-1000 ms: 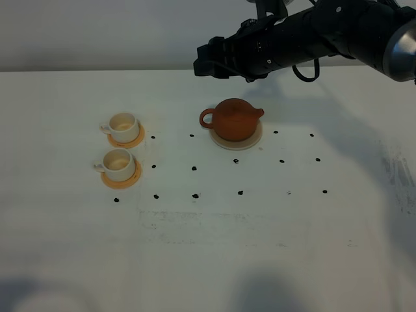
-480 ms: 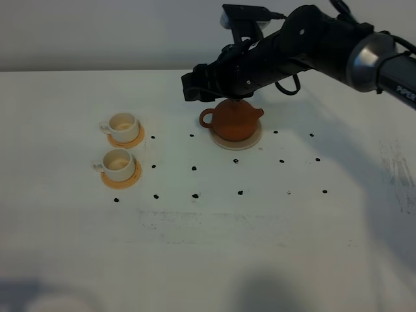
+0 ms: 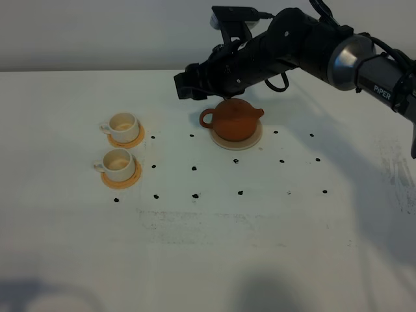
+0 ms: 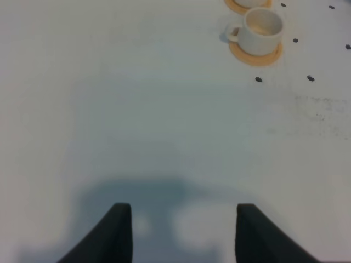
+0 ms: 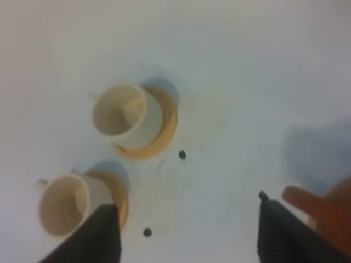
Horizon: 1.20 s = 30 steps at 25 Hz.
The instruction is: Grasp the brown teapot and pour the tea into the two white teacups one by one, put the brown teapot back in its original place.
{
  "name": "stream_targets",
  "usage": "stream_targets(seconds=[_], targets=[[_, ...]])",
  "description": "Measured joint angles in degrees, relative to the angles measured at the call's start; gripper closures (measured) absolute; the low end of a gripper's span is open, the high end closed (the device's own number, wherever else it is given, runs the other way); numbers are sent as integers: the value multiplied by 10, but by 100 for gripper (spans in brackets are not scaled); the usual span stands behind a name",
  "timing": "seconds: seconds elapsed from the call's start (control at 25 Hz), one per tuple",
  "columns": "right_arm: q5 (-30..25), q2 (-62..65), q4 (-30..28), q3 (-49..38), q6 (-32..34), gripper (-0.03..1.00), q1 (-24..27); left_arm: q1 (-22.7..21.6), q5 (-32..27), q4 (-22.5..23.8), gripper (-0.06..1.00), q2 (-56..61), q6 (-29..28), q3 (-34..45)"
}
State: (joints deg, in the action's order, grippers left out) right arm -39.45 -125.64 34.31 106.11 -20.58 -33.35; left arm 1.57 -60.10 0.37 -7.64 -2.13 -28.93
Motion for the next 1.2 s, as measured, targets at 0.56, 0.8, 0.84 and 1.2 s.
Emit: stream_targets(seconds=[0.56, 0.8, 0.84, 1.2], targets=[[8, -7, 0, 27, -3, 45, -1, -3, -3, 1, 49, 77, 1, -2], [24, -48, 0, 29, -3, 45, -1, -4, -5, 0, 49, 77, 1, -2], [25, -53, 0, 31, -3, 45, -1, -4, -5, 0, 49, 77, 1, -2], [-28, -68, -13, 96, 10, 45, -1, -4, -5, 0, 49, 77, 1, -2]])
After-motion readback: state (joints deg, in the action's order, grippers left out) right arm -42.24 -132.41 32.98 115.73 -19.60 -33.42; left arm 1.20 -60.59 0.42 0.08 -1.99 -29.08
